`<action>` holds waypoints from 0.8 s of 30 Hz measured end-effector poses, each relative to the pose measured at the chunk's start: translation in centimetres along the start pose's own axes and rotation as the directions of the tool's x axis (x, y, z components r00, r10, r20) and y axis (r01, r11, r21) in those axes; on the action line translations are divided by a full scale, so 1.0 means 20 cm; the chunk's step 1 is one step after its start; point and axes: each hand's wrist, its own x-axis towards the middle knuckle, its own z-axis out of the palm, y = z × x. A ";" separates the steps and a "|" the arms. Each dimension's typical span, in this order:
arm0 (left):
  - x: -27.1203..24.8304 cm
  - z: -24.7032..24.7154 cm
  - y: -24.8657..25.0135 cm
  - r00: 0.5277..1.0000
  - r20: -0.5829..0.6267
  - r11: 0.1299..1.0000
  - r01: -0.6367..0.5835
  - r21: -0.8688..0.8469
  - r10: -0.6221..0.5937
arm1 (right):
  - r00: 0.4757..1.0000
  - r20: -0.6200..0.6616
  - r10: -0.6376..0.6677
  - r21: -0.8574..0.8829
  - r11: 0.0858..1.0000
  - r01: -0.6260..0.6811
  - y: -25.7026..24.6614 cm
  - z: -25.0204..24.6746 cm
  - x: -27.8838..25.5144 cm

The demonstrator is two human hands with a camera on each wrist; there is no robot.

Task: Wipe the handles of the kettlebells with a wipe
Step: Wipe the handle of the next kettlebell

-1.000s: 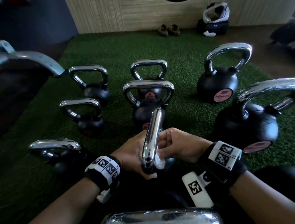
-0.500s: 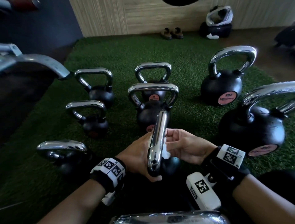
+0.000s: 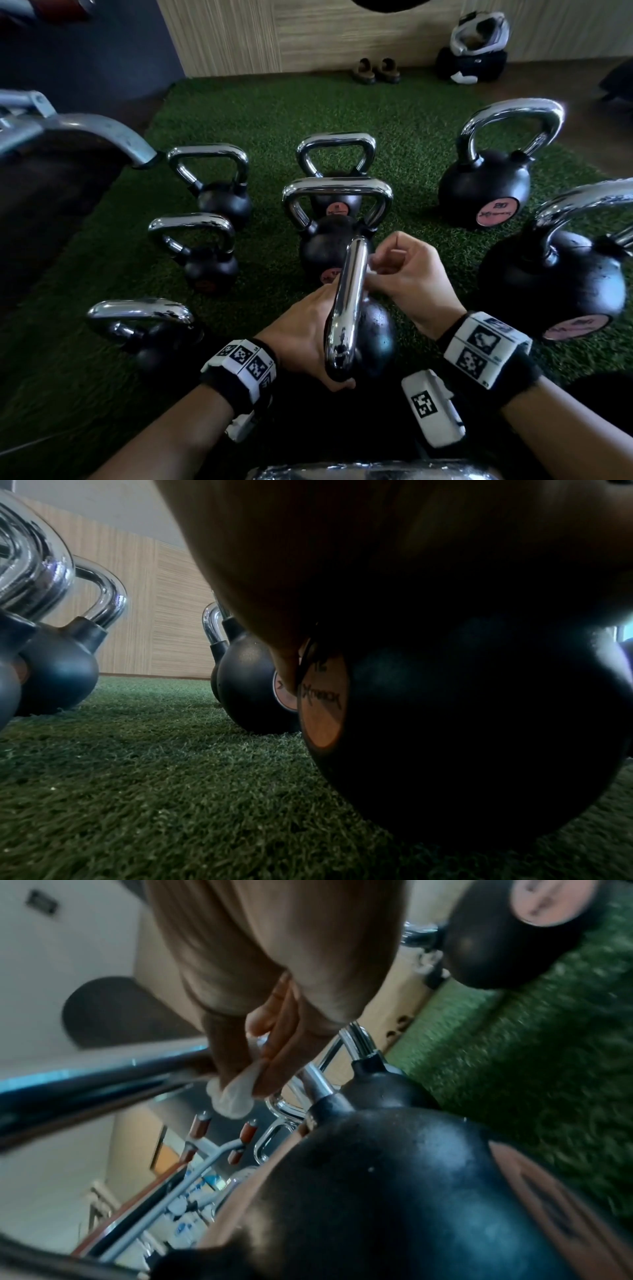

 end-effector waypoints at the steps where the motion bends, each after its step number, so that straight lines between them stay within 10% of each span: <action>1: 0.00 0.00 -0.01 1.000 0.003 1.000 -0.008 0.010 0.008 | 0.997 -0.062 -0.049 -0.103 0.994 0.043 0.00 0.00 0.01; 14: 0.00 0.00 0.01 1.000 -0.023 0.994 -0.005 -0.108 0.002 | 0.918 -0.239 -0.316 -0.536 0.832 0.147 0.00 0.10 0.00; 24: -0.01 -0.01 0.01 1.000 -0.003 1.000 0.010 -0.026 -0.011 | 0.978 -0.182 0.103 -0.573 0.797 -0.191 -0.05 0.07 0.04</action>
